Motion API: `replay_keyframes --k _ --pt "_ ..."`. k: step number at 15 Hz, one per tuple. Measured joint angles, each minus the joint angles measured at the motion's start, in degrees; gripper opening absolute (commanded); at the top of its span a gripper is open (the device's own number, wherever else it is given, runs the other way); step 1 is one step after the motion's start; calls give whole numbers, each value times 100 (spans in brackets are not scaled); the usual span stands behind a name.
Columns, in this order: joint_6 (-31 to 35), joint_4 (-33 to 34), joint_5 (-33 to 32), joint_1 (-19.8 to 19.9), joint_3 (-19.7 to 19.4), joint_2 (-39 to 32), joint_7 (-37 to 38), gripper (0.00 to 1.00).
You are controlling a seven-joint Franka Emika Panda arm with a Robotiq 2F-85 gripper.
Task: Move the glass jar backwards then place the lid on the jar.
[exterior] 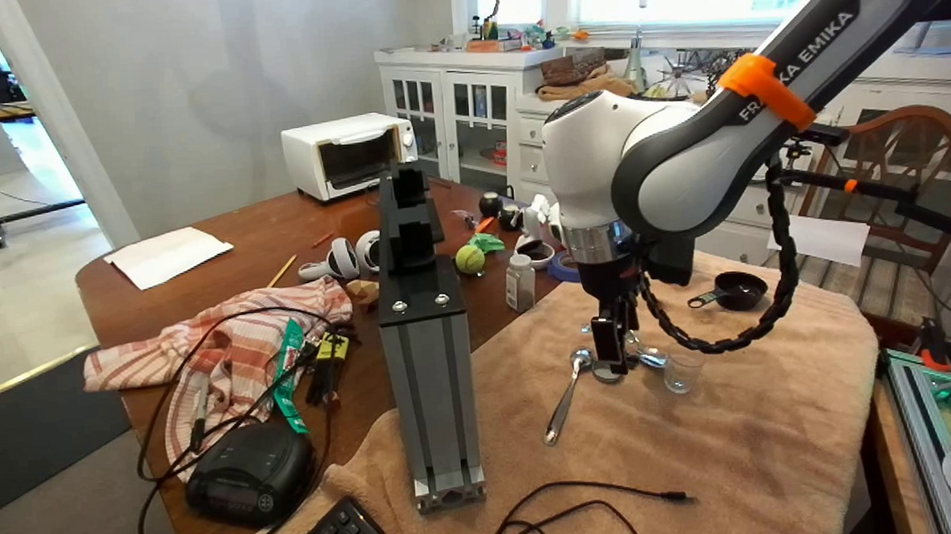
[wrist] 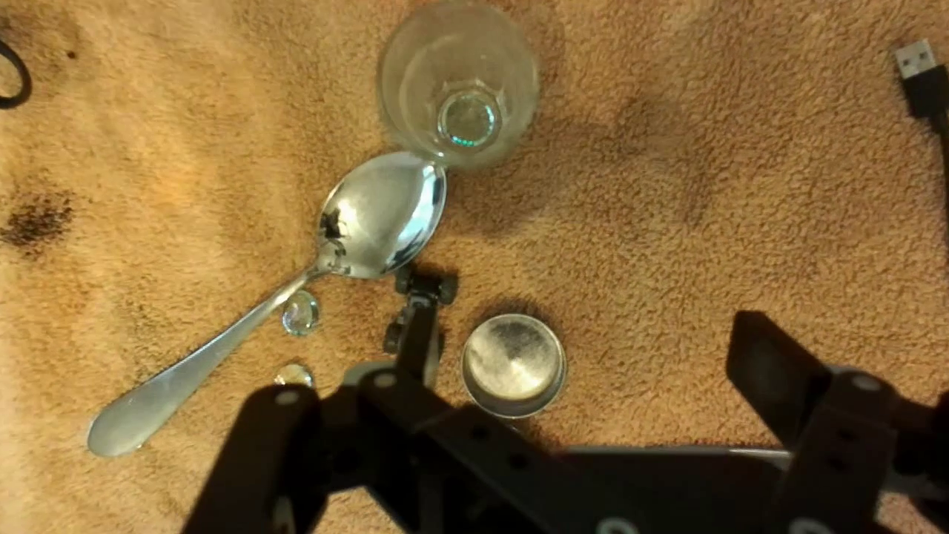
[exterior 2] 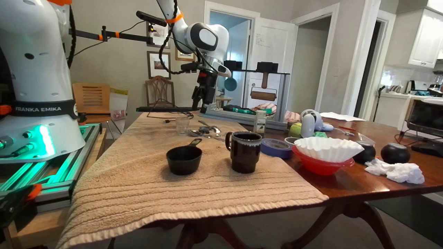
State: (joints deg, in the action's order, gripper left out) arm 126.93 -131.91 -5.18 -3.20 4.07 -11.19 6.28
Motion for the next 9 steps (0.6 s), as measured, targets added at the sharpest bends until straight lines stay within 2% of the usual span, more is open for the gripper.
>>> replay_keyframes --k 9 --pt "-2 593 52 49 -89 -877 -354 100"
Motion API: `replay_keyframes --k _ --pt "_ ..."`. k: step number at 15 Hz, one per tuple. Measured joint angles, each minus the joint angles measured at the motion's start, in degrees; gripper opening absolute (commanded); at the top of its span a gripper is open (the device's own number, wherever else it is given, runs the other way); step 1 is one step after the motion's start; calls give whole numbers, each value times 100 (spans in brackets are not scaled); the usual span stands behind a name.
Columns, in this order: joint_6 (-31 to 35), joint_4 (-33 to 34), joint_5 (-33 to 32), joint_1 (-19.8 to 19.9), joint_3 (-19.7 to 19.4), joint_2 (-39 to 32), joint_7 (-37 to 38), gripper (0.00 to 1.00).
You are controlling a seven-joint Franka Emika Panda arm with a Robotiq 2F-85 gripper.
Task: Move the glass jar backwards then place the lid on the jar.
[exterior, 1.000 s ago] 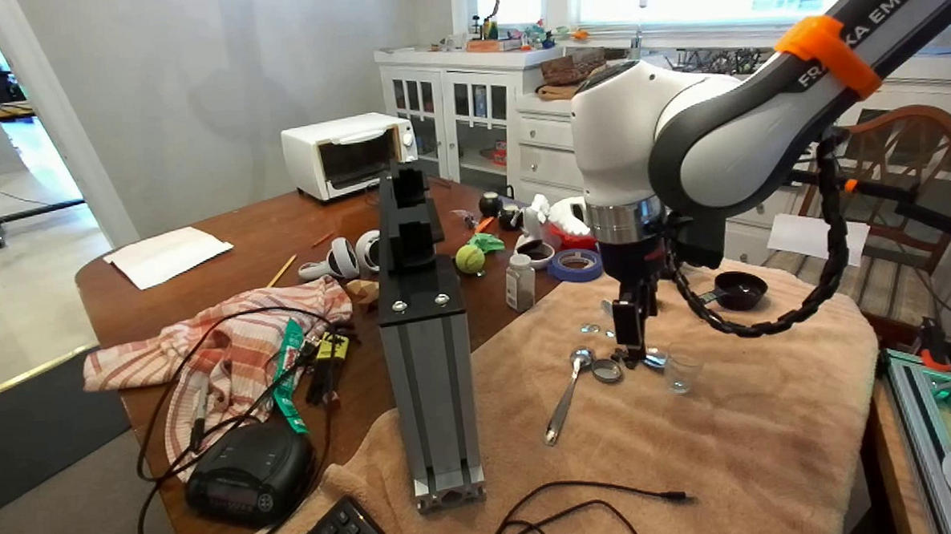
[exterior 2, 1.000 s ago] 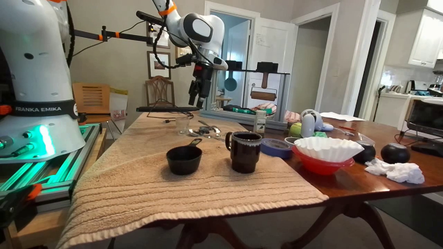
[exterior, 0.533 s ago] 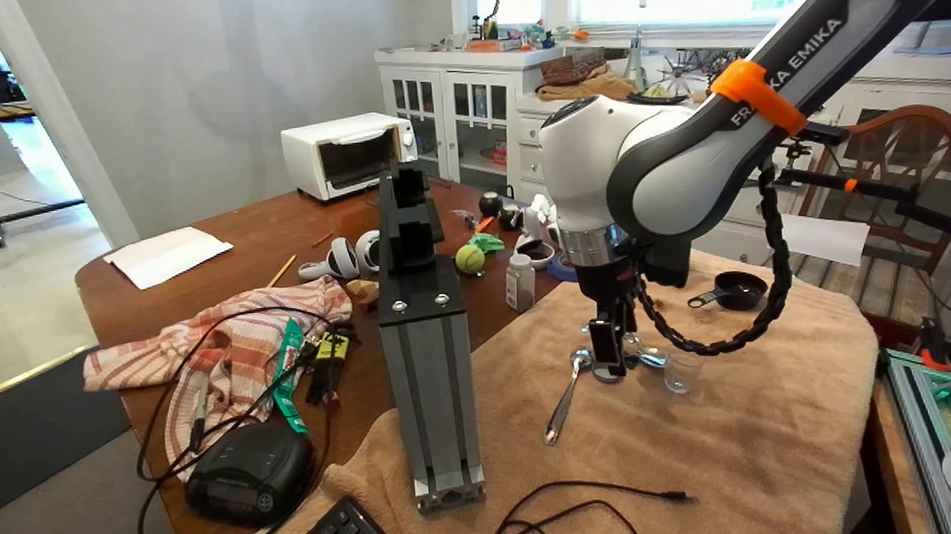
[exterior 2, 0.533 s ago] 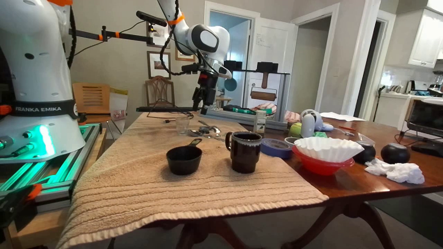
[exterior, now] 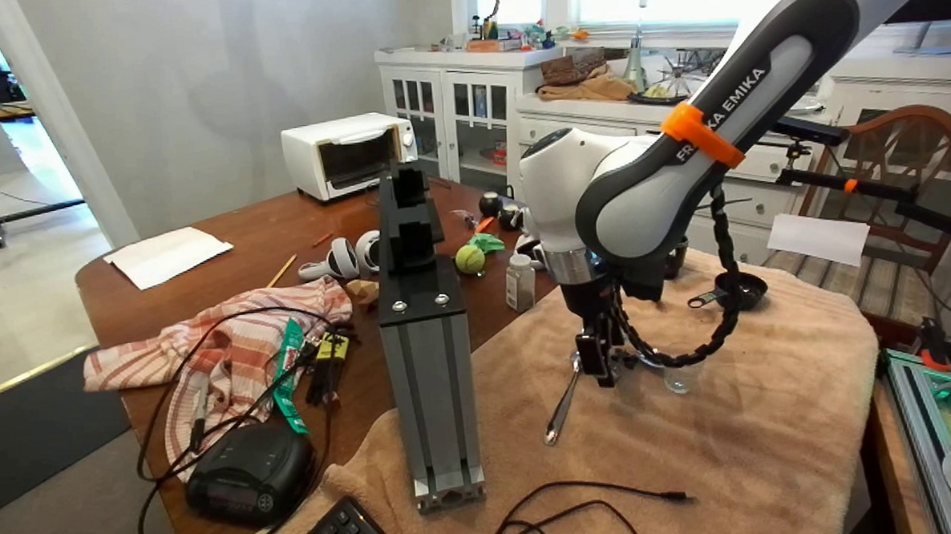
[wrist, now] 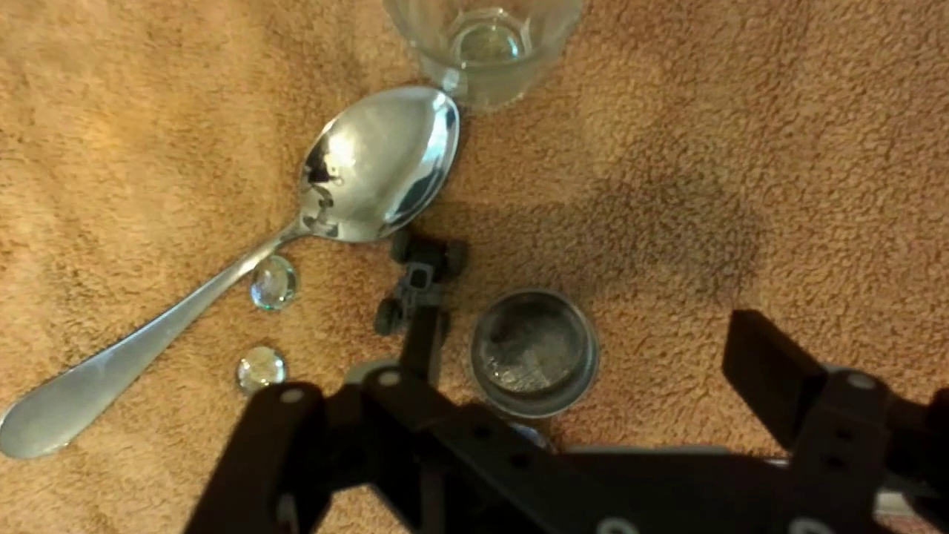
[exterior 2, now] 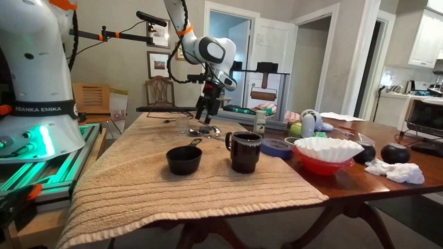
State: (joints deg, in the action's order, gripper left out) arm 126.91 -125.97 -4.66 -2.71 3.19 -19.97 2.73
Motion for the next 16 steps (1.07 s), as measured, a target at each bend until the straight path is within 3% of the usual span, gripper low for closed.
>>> replay_keyframes --k 9,16 --pt "-7 301 442 270 -16 -364 -822 90" --pt "-8 307 638 317 -12 -432 -994 84"
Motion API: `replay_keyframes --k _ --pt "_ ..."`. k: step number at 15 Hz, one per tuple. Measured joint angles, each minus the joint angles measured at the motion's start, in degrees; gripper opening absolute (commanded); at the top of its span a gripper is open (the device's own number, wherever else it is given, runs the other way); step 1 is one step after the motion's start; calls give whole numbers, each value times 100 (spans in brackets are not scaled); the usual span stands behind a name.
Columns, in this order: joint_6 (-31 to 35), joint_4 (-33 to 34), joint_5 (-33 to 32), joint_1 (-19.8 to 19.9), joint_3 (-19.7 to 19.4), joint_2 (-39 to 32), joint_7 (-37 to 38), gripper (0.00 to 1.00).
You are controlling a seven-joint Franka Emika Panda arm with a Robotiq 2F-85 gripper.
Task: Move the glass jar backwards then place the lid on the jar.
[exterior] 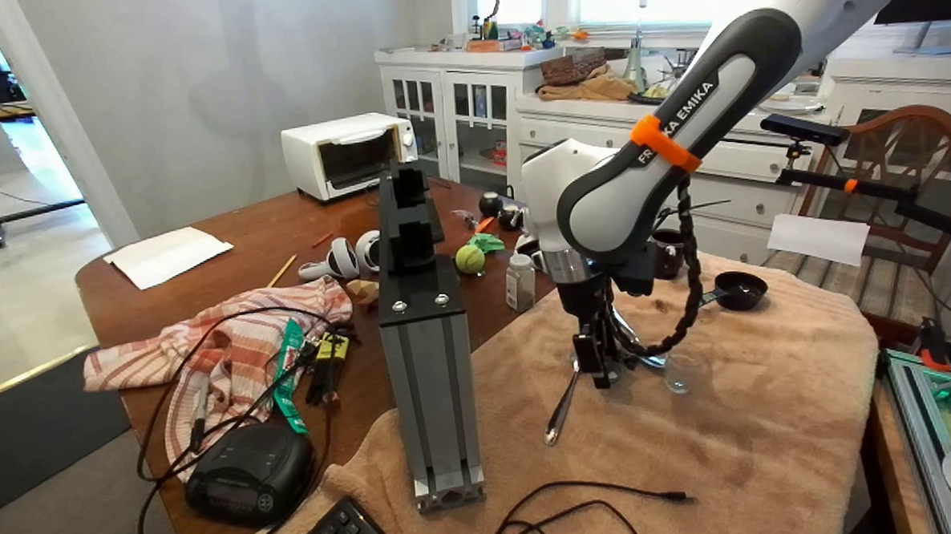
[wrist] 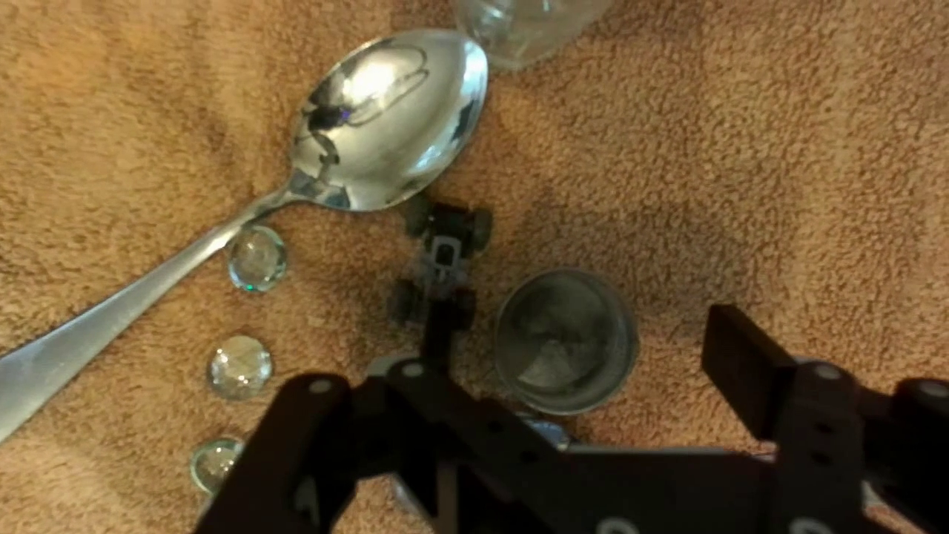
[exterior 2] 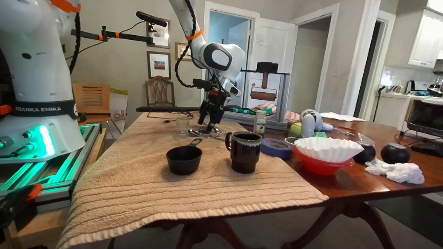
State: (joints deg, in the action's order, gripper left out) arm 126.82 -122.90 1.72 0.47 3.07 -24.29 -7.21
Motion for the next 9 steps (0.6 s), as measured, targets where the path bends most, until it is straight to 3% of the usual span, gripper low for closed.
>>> replay_keyframes --k 9 --pt "0 0 3 0 0 4 4 70"
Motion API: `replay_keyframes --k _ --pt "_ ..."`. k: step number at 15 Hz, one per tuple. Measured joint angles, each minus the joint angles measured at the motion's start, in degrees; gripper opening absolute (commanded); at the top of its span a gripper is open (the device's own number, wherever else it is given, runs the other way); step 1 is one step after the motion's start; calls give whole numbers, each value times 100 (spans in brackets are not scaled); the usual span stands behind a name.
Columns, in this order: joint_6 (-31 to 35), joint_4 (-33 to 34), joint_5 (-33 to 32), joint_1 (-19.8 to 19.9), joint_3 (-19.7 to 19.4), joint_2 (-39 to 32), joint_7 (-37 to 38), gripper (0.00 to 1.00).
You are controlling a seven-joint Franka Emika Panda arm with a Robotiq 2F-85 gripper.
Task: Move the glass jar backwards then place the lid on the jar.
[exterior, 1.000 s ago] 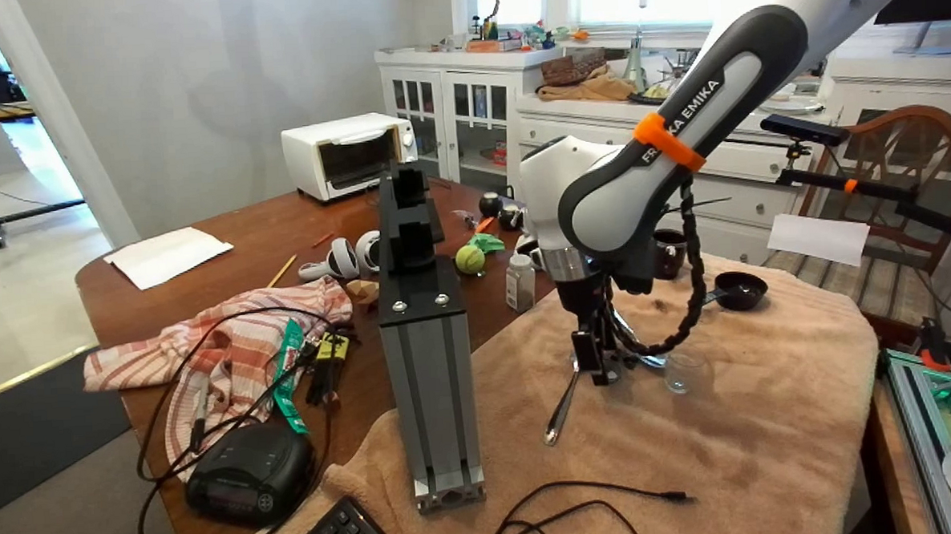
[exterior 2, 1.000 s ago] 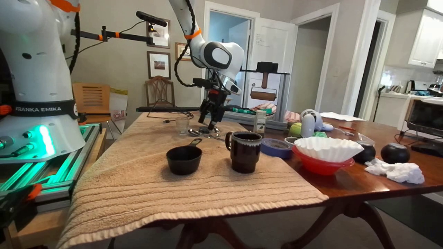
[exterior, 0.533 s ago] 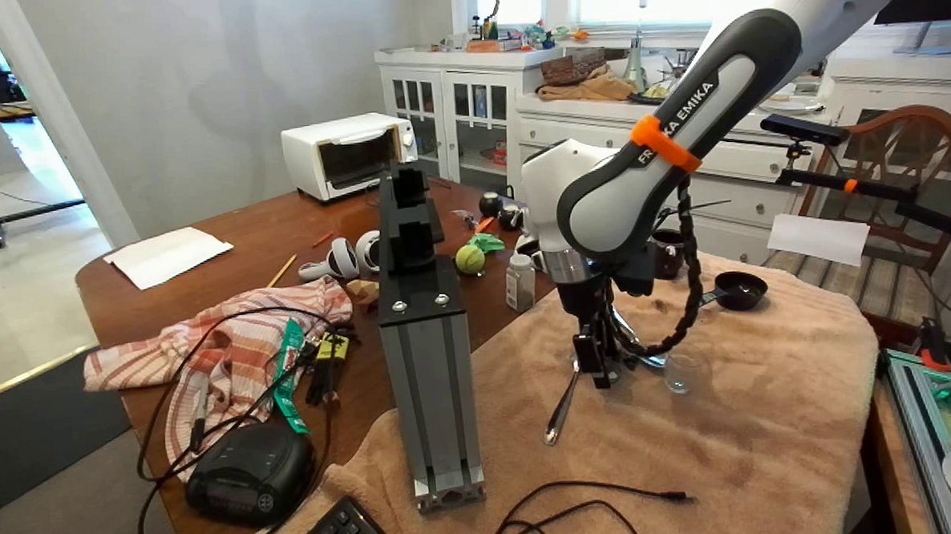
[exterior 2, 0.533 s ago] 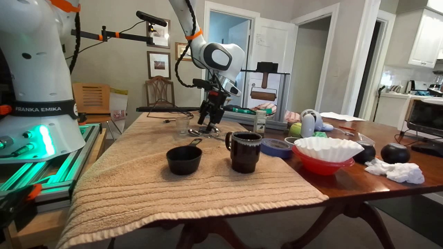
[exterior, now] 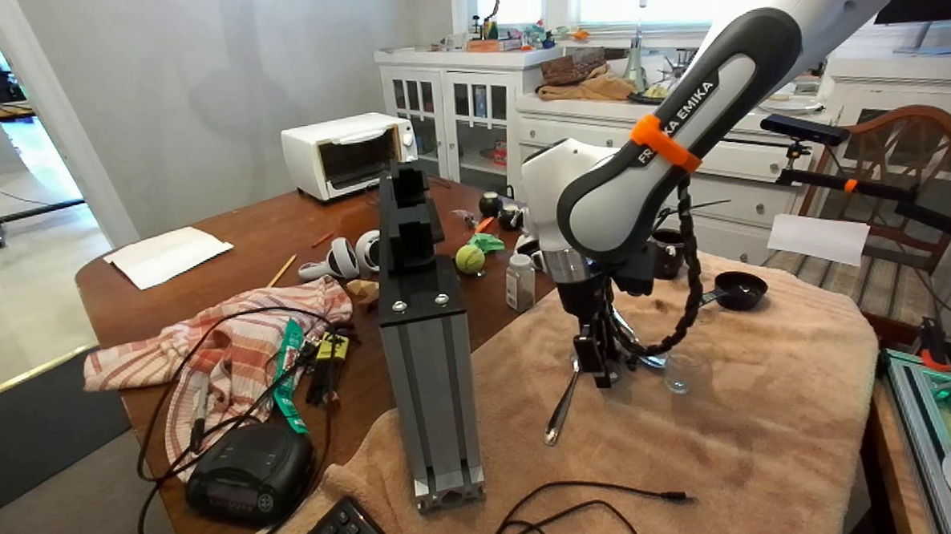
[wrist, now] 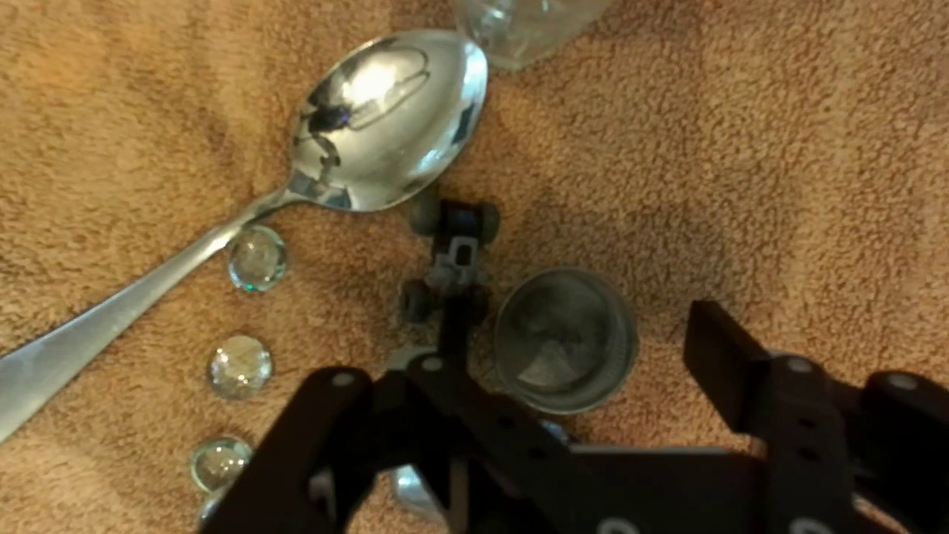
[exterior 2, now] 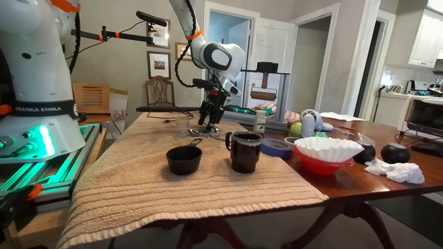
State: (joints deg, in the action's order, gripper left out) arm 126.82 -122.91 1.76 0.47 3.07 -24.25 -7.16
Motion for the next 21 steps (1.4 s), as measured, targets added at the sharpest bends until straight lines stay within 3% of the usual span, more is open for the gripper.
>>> replay_keyframes --k 3,4,7,8,11,21 --pt "0 0 0 0 -4 12 16 69" --pt "-1 0 0 0 -6 13 24 60" --pt "-10 -1 0 0 -19 27 66 55" --pt "-17 -1 0 0 -23 36 100 33" --pt "-33 -4 -1 -1 -34 53 194 23" --pt "-294 -4 3 3 -107 289 471 23"
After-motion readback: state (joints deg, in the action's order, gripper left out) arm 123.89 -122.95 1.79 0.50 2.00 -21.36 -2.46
